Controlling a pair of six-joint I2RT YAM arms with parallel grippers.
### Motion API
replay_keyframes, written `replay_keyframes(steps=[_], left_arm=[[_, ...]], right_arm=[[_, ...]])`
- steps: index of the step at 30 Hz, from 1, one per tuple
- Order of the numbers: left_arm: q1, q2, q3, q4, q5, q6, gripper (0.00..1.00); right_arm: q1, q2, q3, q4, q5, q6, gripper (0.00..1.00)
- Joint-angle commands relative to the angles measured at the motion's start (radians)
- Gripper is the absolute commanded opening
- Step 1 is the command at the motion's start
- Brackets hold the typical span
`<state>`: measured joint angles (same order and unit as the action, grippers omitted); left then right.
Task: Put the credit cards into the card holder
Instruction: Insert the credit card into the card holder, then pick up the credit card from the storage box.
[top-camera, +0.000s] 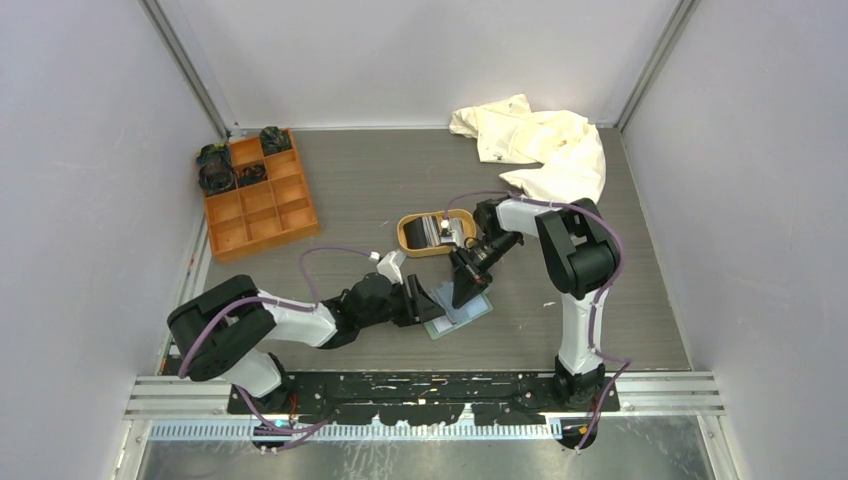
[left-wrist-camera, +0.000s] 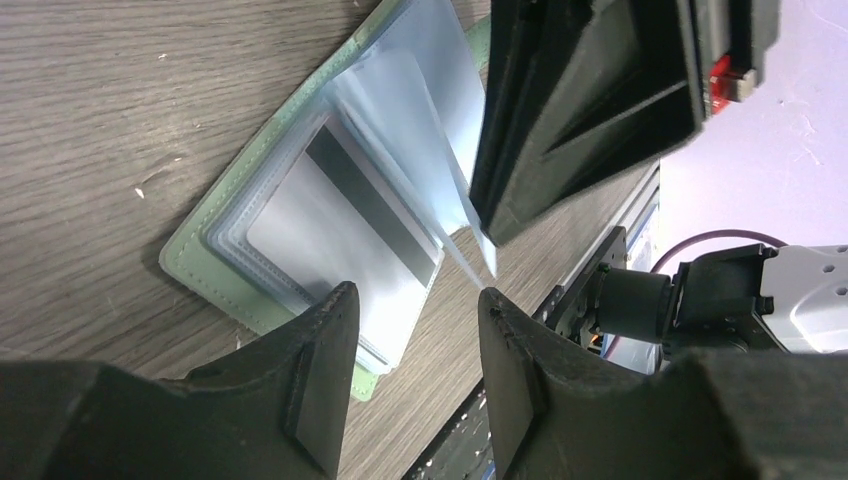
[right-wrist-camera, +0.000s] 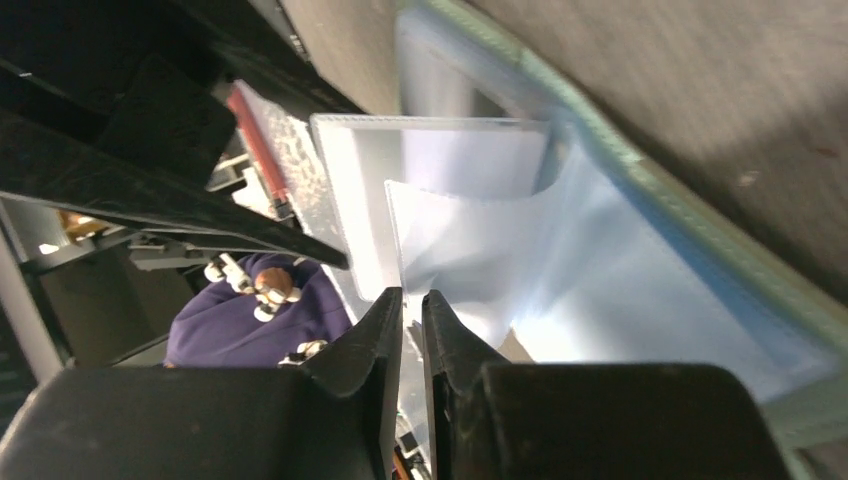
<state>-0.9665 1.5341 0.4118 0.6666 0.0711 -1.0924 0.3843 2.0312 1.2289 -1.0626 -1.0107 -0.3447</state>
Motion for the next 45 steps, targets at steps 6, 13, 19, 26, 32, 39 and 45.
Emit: replay_keyframes(steps=[6, 13, 19, 26, 32, 39, 45], left_arm=[[0.005, -0.121, -0.006, -0.126, -0.048, 0.04, 0.48], [0.005, -0.237, -0.002, -0.243, -0.091, 0.09, 0.48], [0.011, -0.318, -0.037, -0.219, -0.109, 0.129, 0.47], [0.087, -0.482, -0.038, -0.335, -0.115, 0.221, 0.54], [0.135, -0.6, -0.017, -0.461, -0.124, 0.297, 0.68], [0.167, -0.658, -0.058, -0.477, -0.12, 0.291, 0.71], [0.172, -0.65, -0.121, -0.407, -0.121, 0.252, 0.71]], right_arm=[[0.003, -0.127, -0.012, 0.132, 0.254, 0.092, 0.19], [0.002, -0.219, 0.0, 0.109, 0.273, 0.031, 0.23], [0.002, -0.376, -0.001, 0.099, 0.296, -0.055, 0.31], [0.0, -0.714, -0.097, 0.418, 0.607, -0.039, 0.59], [-0.038, -0.613, 0.087, 0.449, 0.497, 0.086, 1.0], [-0.041, -0.334, 0.202, 0.491, 0.322, 0.338, 0.95], [-0.048, -0.193, 0.188, 0.569, 0.344, 0.478, 0.87]])
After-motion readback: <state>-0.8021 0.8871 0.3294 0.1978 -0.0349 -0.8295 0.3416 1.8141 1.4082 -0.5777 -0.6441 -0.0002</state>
